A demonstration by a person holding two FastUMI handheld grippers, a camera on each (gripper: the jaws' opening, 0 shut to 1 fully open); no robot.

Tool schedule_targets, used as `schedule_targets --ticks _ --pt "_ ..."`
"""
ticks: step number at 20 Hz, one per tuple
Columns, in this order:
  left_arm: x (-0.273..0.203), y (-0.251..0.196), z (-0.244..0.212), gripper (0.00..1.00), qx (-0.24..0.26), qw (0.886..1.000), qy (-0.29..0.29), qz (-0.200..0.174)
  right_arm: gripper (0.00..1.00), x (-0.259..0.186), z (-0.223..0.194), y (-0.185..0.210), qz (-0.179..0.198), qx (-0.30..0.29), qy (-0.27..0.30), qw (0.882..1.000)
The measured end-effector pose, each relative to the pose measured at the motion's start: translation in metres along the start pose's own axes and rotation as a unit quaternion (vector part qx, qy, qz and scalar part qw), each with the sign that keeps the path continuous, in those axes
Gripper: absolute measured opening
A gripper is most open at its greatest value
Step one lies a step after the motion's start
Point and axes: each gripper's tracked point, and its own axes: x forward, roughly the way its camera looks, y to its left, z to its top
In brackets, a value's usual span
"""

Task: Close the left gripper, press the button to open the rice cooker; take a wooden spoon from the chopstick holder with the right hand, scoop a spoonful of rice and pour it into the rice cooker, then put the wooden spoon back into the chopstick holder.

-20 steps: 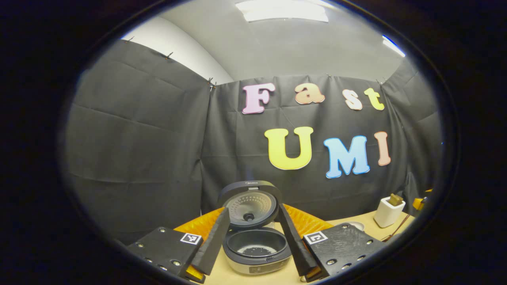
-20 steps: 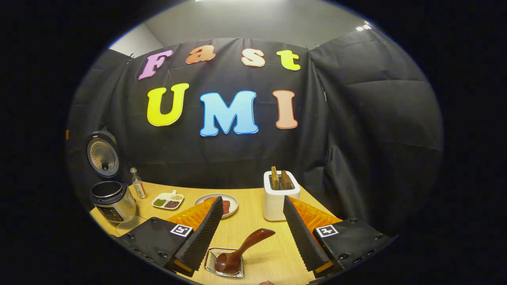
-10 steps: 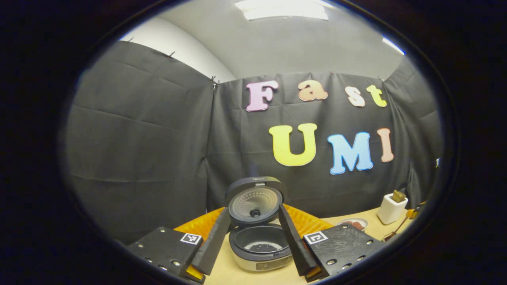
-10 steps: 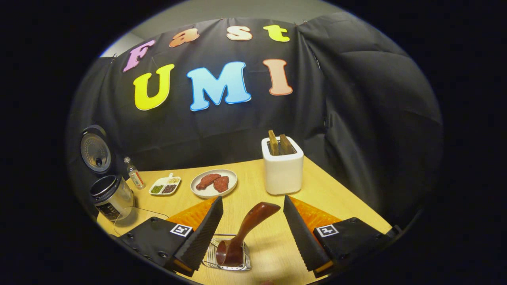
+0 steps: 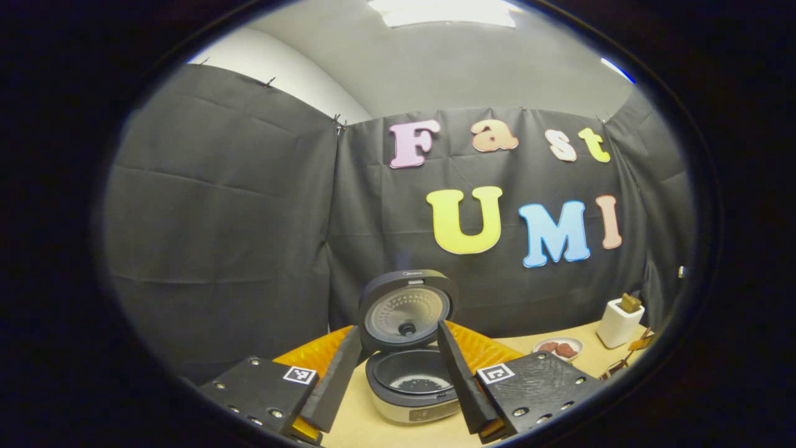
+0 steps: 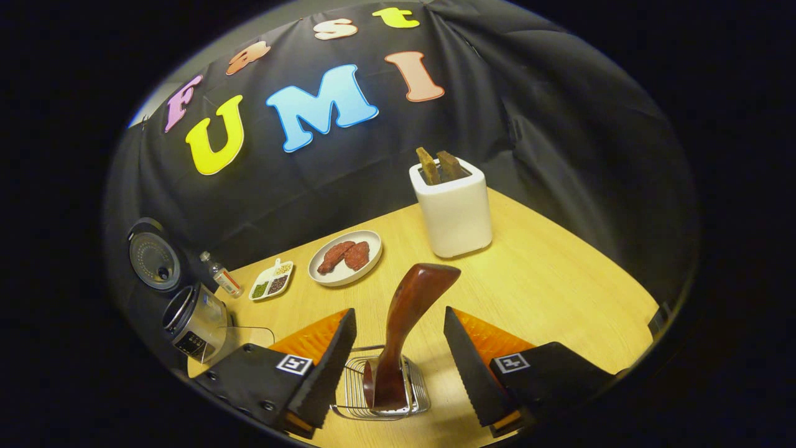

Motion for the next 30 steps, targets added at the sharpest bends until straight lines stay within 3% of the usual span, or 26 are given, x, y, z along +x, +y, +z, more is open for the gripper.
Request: schedule_targets --ticks 1,2,3,4,5,6,8,9,11,12,14,16,17,19,26,30 --pt "0.001 0.001 0.0 0.77 0.001 1.0 0.0 0.001 0.85 0.004 -0.004 0.001 0.003 0.006 0.009 1.0" --pt "0.002 0.001 0.0 0.77 0.002 1.0 0.001 0.001 0.77 0.003 -0.01 0.004 0.009 0.01 0.017 1.0" --pt "0.002 0.0 0.0 0.77 0.001 1.0 0.001 0.001 0.76 0.003 -0.012 0.005 0.011 0.017 0.023 1.0" --pt "0.002 0.0 0.0 0.77 0.001 1.0 0.002 0.001 0.52 0.004 -0.013 0.005 0.01 0.021 0.027 0.999" --pt "0.003 0.001 -0.002 0.78 0.002 1.0 0.002 0.001 0.39 0.005 -0.014 0.005 0.009 0.025 0.031 0.999" --pt "0.004 0.001 -0.002 0.78 0.002 1.0 0.002 0.0 0.39 0.004 -0.016 0.008 0.015 0.029 0.037 0.999" --pt "0.005 0.0 -0.002 0.78 0.002 1.0 0.002 -0.001 0.23 0.015 -0.013 0.003 0.009 0.041 0.039 0.998" --pt "0.006 0.002 -0.001 0.78 0.002 1.0 0.002 -0.001 0.16 -0.002 -0.01 0.005 0.006 0.043 0.04 0.998" --pt "0.008 0.003 -0.001 0.77 -0.001 1.0 0.0 -0.001 0.16 0.002 -0.015 0.008 0.003 0.034 0.036 0.999" --pt "0.009 0.003 -0.001 0.78 -0.001 1.0 0.0 -0.002 0.08 0.0 -0.014 0.009 0.006 0.019 0.032 0.999" --pt "0.01 0.005 0.001 0.78 -0.003 1.0 -0.002 -0.002 0.04 -0.01 -0.002 0.014 0.005 -0.008 0.012 1.0" --pt "0.012 0.006 -0.001 0.77 -0.006 1.0 -0.003 -0.003 0.12 -0.017 0.011 0.022 0.002 -0.027 -0.007 1.0" --pt "0.012 0.007 0.0 0.77 -0.006 1.0 -0.005 -0.005 0.04 -0.02 0.019 0.027 0.0 -0.04 -0.017 0.999" --pt "0.013 0.008 0.0 0.78 -0.007 1.0 -0.007 -0.007 0.08 -0.03 0.031 0.037 -0.003 -0.073 -0.036 0.997" --pt "0.017 0.018 -0.008 0.78 -0.016 1.0 -0.006 -0.01 0.08 -0.059 0.066 0.086 0.007 -0.156 -0.111 0.982" --pt "0.019 0.028 -0.015 0.78 -0.02 1.0 -0.001 -0.006 0.08 -0.066 0.071 0.127 0.031 -0.19 -0.141 0.971"
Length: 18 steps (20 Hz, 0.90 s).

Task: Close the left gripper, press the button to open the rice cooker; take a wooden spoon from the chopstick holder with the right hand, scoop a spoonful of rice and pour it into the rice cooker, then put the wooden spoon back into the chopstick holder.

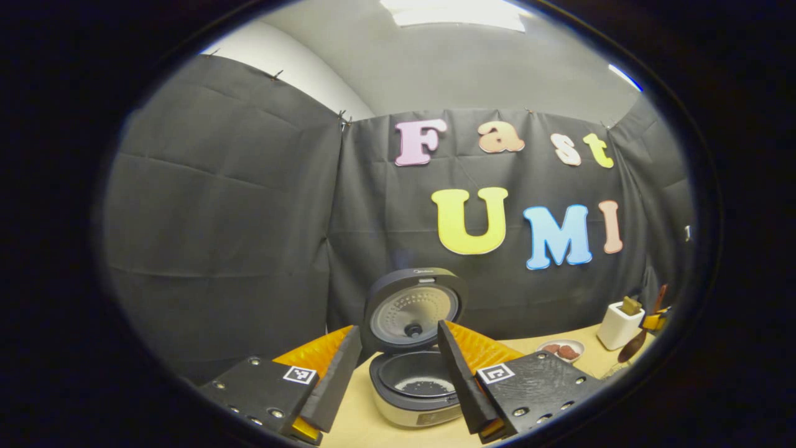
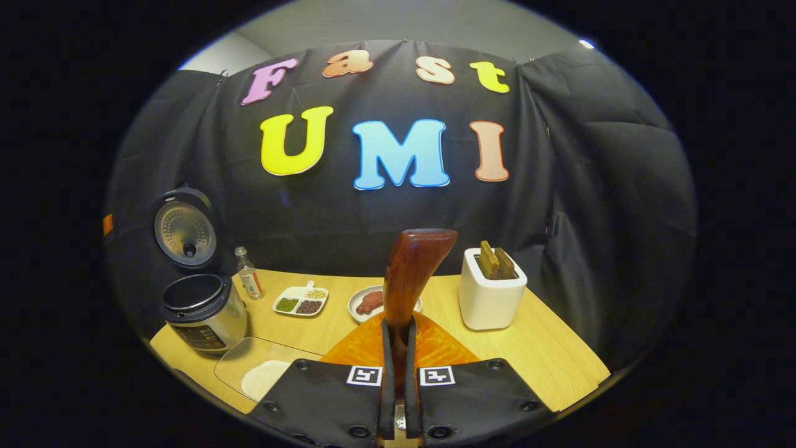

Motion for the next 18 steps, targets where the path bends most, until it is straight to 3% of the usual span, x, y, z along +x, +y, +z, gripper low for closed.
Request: schedule_targets --ticks 8,9,10,16,18 --pt "0.007 0.03 -0.011 0.78 -0.004 1.0 0.008 0.017 0.08 0.004 0.009 0.076 0.054 -0.031 -0.026 0.998" --pt "0.008 0.032 -0.012 0.78 -0.004 1.0 0.008 0.018 0.12 0.004 0.009 0.083 0.058 -0.042 -0.03 0.997" --pt "0.01 0.035 -0.014 0.77 -0.004 1.0 0.009 0.02 0.08 0.006 0.007 0.092 0.063 -0.053 -0.033 0.996" --pt "0.017 0.05 -0.024 0.77 -0.004 0.999 0.017 0.027 0.05 0.017 -0.028 0.138 0.095 -0.095 -0.018 0.991" --pt "0.019 0.055 -0.028 0.77 0.001 0.999 0.021 0.029 0.08 0.024 -0.045 0.145 0.095 -0.106 -0.007 0.99"
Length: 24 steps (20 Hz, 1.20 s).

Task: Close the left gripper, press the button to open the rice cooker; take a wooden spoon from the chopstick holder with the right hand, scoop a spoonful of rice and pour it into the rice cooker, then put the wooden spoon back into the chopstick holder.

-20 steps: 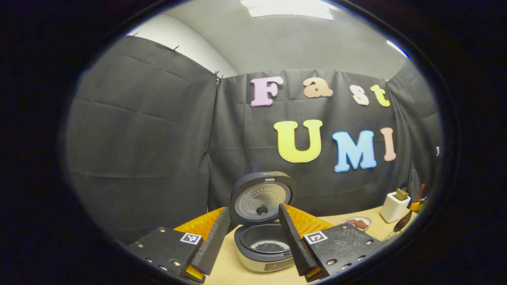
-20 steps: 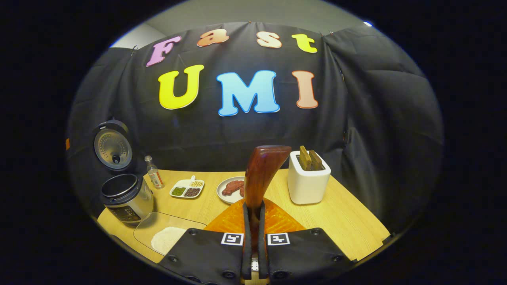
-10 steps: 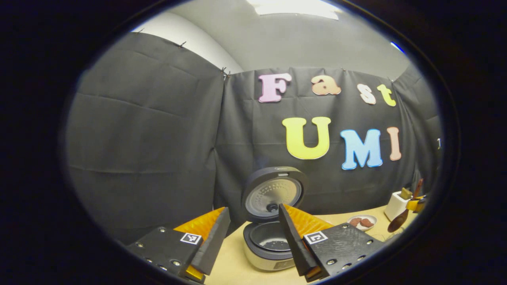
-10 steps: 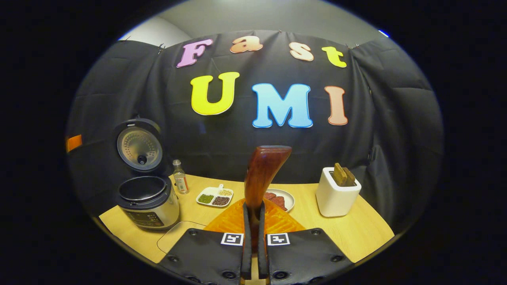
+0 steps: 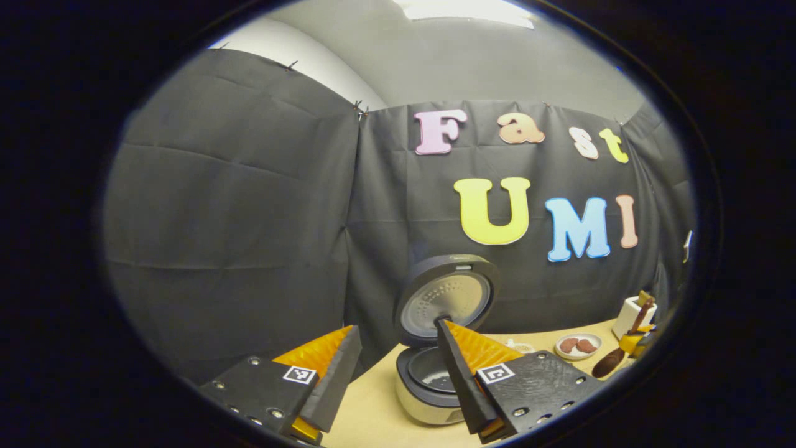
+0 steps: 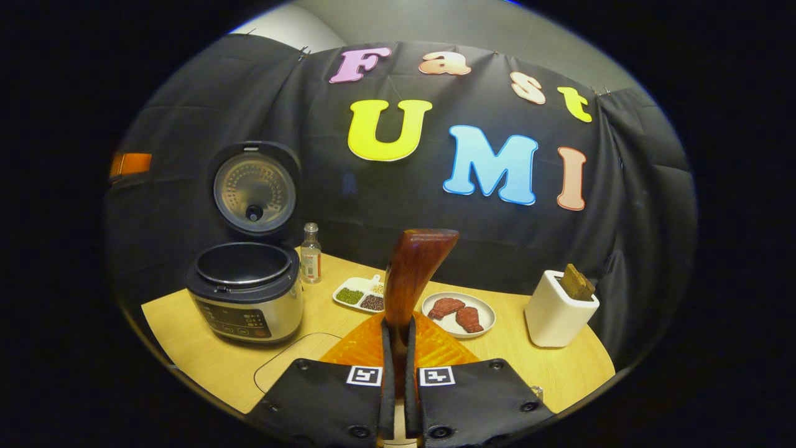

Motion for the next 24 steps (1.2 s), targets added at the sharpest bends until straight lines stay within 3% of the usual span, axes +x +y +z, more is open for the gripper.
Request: schedule_targets --ticks 12,15,16,18,20,22,24 --pt "0.008 0.009 -0.008 0.77 0.001 1.0 0.008 0.01 0.05 0.022 -0.063 0.036 0.027 0.026 0.063 0.997" --pt "0.007 0.006 -0.008 0.77 0.002 1.0 0.007 0.009 0.08 0.02 -0.06 0.041 0.035 0.026 0.058 0.997" --pt "0.006 0.005 -0.009 0.77 0.002 1.0 0.007 0.009 0.05 0.02 -0.061 0.045 0.042 0.033 0.06 0.997" --pt "0.006 0.005 -0.008 0.77 0.001 1.0 0.008 0.008 0.1 0.016 -0.061 0.054 0.053 0.052 0.065 0.995" --pt "0.005 0.003 -0.009 0.77 0.0 1.0 0.007 0.007 0.08 0.014 -0.062 0.062 0.066 0.083 0.073 0.992" --pt "0.004 0.001 -0.007 0.77 0.002 1.0 0.005 0.007 0.05 0.012 -0.062 0.065 0.075 0.117 0.082 0.987" --pt "0.003 -0.001 -0.006 0.77 0.003 1.0 0.005 0.006 0.08 0.011 -0.064 0.066 0.083 0.157 0.094 0.98"
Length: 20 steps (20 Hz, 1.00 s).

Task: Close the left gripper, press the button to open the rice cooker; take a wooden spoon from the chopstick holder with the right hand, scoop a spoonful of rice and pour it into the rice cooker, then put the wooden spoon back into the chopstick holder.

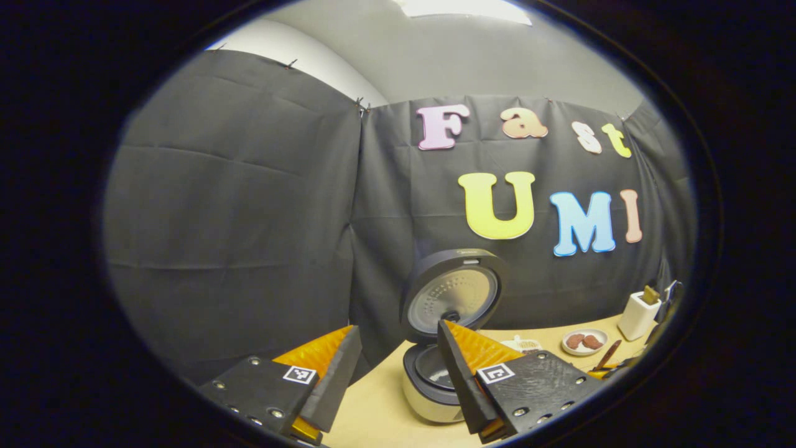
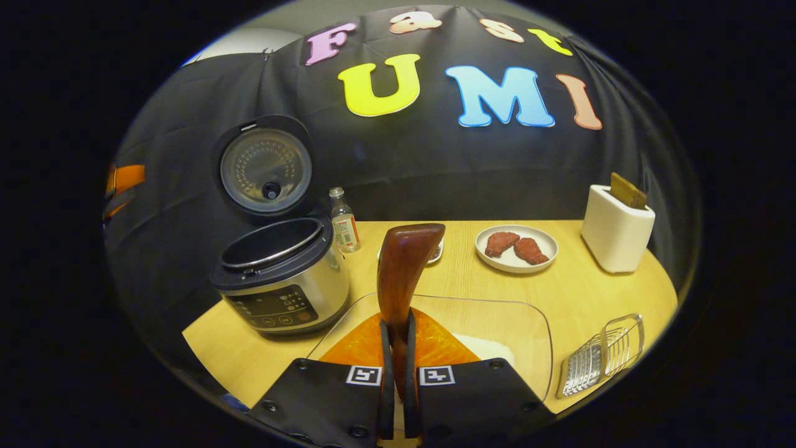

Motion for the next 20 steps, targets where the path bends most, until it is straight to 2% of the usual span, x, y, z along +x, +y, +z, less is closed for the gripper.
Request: schedule_targets --ticks 2,7,10,14,15,16,20 --pt "-0.002 -0.001 0.001 0.77 0.001 1.0 -0.001 0.0 0.05 0.001 0.001 -0.002 0.005 0.039 0.009 0.999" --pt "-0.003 -0.005 0.007 0.77 0.004 1.0 -0.004 0.0 0.08 0.001 -0.001 -0.005 0.016 0.123 0.028 0.992" --pt "-0.002 -0.01 0.011 0.77 0.004 1.0 -0.008 -0.003 0.08 0.004 -0.005 -0.016 0.02 0.181 0.041 0.982" --pt "-0.001 -0.014 0.013 0.77 0.006 1.0 -0.011 -0.005 0.08 0.009 -0.015 -0.039 0.022 0.299 0.07 0.952" --pt "-0.001 -0.014 0.014 0.77 0.007 1.0 -0.011 -0.005 0.05 0.008 -0.015 -0.045 0.021 0.324 0.075 0.943" --pt "-0.001 -0.016 0.016 0.77 0.007 1.0 -0.011 -0.006 0.08 0.008 -0.014 -0.05 0.022 0.345 0.076 0.935" --pt "0.002 -0.02 0.02 0.78 0.01 1.0 -0.015 -0.008 0.08 0.003 0.003 -0.067 0.03 0.411 0.063 0.909"
